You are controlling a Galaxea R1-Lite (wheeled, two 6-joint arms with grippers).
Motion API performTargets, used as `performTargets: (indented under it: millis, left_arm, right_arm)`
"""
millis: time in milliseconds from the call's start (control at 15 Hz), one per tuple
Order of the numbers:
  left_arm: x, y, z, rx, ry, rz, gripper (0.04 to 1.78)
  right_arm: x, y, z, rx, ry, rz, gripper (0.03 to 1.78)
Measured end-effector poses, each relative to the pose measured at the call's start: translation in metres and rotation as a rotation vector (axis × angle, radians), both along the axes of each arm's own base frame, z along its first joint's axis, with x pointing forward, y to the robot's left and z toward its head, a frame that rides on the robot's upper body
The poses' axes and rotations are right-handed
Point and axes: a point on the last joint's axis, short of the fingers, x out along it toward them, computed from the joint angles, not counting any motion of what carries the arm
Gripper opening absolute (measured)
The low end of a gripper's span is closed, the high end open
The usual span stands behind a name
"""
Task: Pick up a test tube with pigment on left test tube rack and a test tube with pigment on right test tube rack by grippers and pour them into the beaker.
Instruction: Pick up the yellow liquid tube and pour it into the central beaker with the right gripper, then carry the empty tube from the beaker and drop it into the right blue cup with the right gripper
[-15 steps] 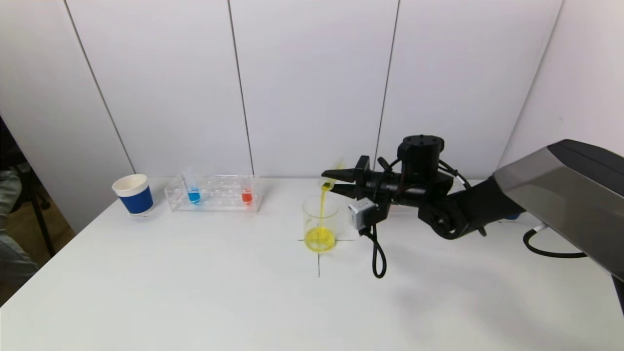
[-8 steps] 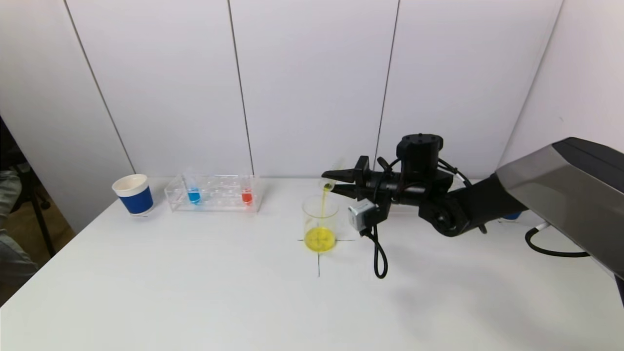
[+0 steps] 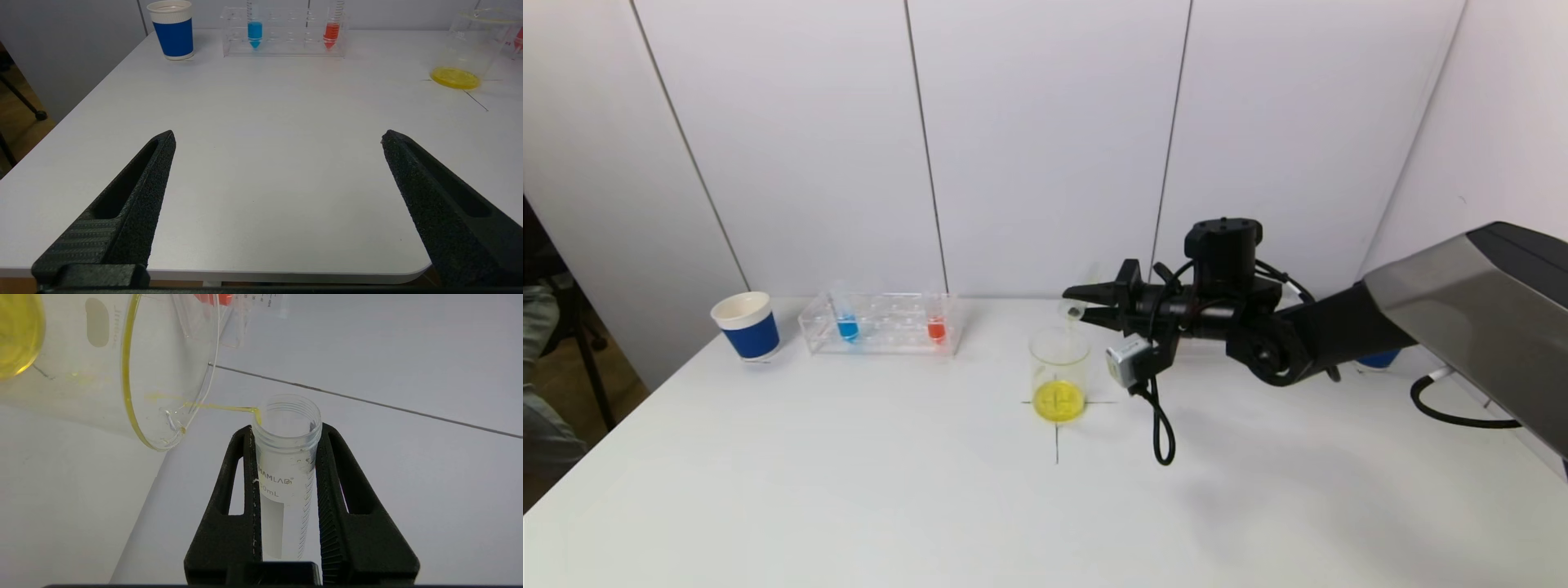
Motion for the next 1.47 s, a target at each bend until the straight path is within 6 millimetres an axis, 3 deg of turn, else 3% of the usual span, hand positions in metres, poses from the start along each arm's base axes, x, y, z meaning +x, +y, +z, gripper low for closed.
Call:
performTargets:
  millis: [867,1133,1467]
  left_arm:
    - [0.0,0.0,0.0,0.0,0.0,0.0,1.76]
    - [0.0,0.0,0.0,0.0,0.0,0.0,1.76]
    - [0.0,0.0,0.0,0.0,0.0,0.0,1.76]
  right_arm:
    - [-0.008,0.009,0.012,-0.035,-0.022,-0.005,0.45]
    - [-0.009,0.007,0.031,0.119,0.094,-0.108,0.45]
    - [-0.015,0.003,0.065,0.478,0.244,-0.264,0.45]
